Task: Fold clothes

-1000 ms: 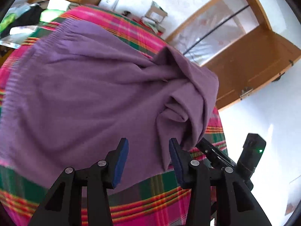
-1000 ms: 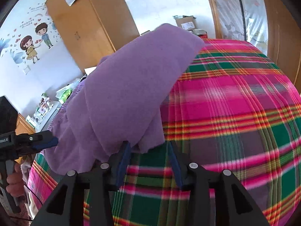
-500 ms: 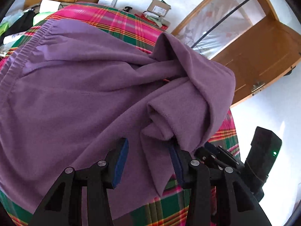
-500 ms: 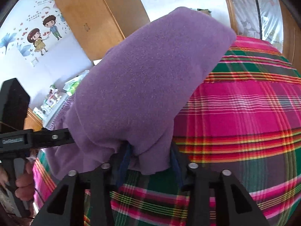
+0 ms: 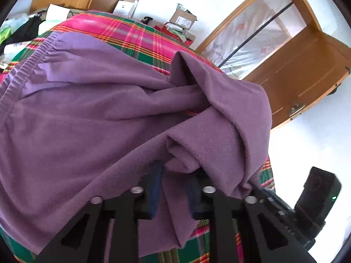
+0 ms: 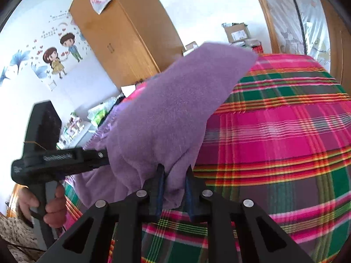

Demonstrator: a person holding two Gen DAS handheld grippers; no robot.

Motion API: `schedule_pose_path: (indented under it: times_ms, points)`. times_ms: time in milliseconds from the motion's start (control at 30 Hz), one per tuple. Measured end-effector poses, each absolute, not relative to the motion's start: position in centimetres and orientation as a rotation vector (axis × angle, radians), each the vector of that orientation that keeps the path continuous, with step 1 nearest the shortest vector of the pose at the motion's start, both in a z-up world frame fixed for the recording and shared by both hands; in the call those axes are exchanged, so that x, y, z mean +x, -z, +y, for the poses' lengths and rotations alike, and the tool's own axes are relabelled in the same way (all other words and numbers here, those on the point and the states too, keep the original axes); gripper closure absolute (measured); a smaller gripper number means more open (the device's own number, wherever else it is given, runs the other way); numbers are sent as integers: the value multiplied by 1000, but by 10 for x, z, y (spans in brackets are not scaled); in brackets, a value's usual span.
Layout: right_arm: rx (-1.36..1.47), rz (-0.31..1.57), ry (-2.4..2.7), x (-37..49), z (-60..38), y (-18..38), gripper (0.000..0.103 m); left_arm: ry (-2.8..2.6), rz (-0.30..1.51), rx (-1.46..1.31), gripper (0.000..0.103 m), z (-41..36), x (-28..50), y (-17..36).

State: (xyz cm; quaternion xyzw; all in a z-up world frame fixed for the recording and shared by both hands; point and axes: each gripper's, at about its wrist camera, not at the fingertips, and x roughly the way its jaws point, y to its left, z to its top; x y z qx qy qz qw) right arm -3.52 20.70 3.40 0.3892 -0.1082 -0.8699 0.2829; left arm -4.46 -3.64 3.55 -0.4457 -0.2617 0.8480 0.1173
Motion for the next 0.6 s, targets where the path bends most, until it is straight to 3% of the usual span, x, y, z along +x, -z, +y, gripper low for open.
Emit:
schedule_pose_path:
  times_ms: [100, 600]
  points:
    - [1002, -320, 2367, -31, 224, -46, 87, -2486, -758, -1292, 93, -33, -40, -37]
    - [886, -381, 2589, -7, 286, -82, 88, -2425, -626, -1278, 94, 8, -42, -40]
